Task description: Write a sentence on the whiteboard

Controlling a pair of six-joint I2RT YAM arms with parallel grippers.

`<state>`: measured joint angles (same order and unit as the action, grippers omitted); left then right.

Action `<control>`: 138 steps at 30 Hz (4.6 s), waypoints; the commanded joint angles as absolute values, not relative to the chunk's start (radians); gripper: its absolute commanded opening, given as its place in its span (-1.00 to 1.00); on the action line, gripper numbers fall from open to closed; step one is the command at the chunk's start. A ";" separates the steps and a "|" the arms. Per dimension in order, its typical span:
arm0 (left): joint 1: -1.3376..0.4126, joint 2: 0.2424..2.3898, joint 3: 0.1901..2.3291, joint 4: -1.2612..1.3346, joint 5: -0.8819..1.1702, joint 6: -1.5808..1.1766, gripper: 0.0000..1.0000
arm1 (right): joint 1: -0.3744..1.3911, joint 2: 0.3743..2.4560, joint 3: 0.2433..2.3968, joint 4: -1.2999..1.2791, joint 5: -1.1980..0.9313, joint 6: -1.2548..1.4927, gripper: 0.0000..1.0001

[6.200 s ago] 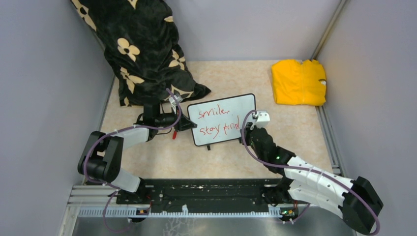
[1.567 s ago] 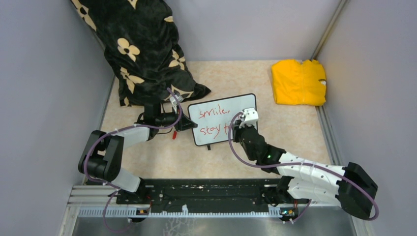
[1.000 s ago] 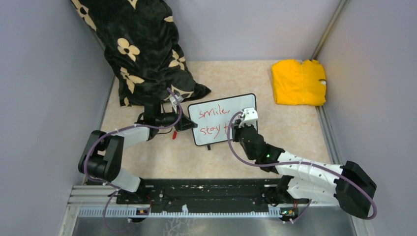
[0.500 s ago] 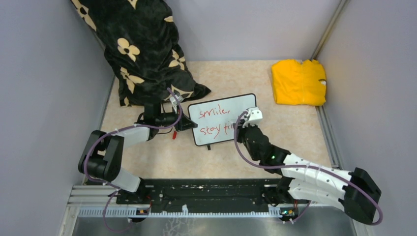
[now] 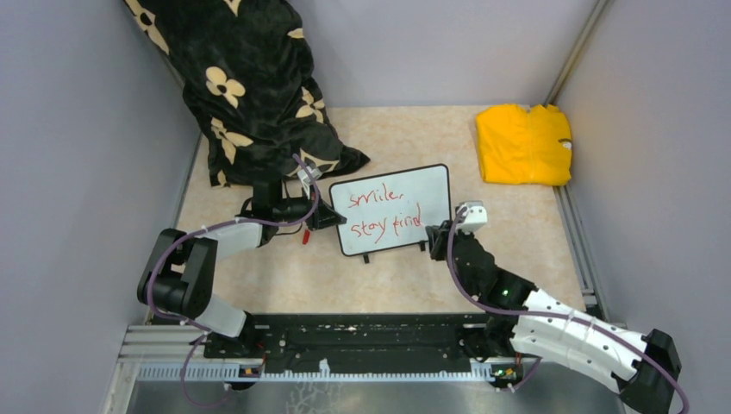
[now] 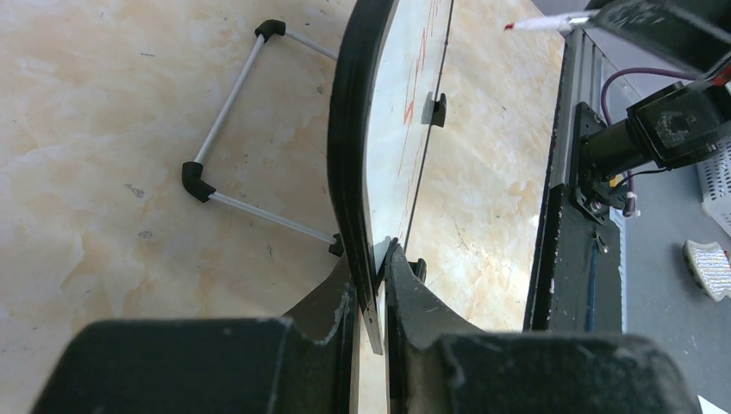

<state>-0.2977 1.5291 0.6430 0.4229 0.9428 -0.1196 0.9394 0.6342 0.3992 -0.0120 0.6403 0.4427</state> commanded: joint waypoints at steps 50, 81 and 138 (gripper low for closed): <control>-0.322 1.578 0.619 0.313 0.782 -0.009 -1.00 | 0.828 0.751 0.302 0.176 0.667 0.530 -1.00; -0.321 1.576 0.619 0.312 0.783 -0.009 -1.00 | 0.796 0.791 0.299 0.162 0.659 0.545 -1.00; -0.331 1.449 0.563 0.337 0.716 -0.013 -0.02 | 0.796 0.512 0.474 -0.076 0.410 0.459 -1.00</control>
<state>-0.3344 1.4879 0.5930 0.3779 0.7940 -0.0502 0.8036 0.5198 0.4263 -0.1204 0.4263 0.4713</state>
